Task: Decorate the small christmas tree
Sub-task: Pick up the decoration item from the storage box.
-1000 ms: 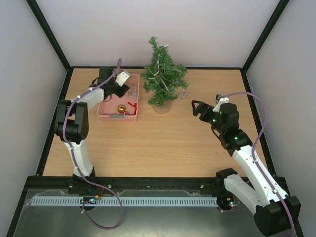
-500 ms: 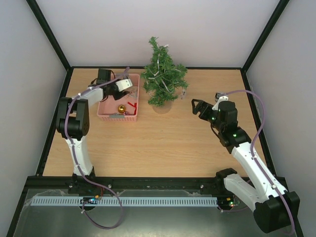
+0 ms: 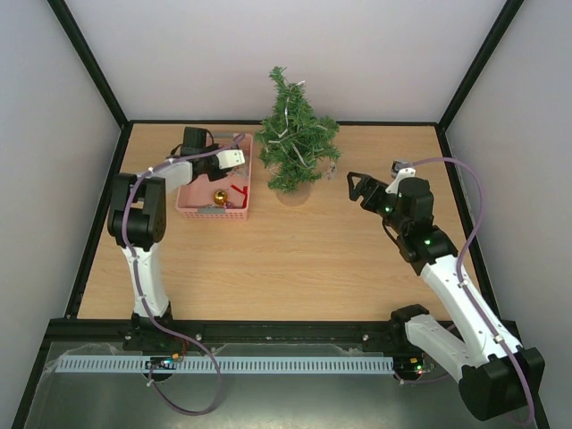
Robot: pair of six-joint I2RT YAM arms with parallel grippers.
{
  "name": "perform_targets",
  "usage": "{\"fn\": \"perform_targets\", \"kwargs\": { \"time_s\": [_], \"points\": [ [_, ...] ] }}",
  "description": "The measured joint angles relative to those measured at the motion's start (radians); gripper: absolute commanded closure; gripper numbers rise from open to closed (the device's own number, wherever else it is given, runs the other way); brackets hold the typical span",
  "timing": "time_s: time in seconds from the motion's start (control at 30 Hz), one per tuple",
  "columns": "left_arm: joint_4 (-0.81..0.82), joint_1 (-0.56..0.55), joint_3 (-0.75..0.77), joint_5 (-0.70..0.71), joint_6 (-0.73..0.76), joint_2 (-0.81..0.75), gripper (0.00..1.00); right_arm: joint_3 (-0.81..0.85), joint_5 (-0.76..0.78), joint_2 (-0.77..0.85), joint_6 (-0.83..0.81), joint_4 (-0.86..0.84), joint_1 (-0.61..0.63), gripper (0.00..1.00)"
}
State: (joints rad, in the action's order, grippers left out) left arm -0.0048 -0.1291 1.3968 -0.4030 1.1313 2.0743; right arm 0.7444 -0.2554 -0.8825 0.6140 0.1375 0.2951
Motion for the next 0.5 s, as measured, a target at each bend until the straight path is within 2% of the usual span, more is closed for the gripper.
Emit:
{"fn": "perform_targets", "kwargs": {
  "time_s": [0.07,0.1,0.3,0.5],
  "points": [
    [0.002,-0.002,0.0,0.01,0.011,0.003,0.96,0.008,0.0,0.002,0.0,0.0,0.0,0.07],
    [0.004,-0.004,0.0,0.013,0.023,0.003,0.97,0.012,0.0,0.003,0.0,0.0,0.0,0.07],
    [0.0,-0.005,-0.019,0.016,0.008,-0.011,0.98,0.016,0.0,0.019,0.0,0.0,0.0,0.07],
    [-0.033,-0.005,-0.062,0.014,-0.122,-0.146,0.98,0.016,0.0,0.047,0.0,0.0,0.0,0.07]
  ]
}}
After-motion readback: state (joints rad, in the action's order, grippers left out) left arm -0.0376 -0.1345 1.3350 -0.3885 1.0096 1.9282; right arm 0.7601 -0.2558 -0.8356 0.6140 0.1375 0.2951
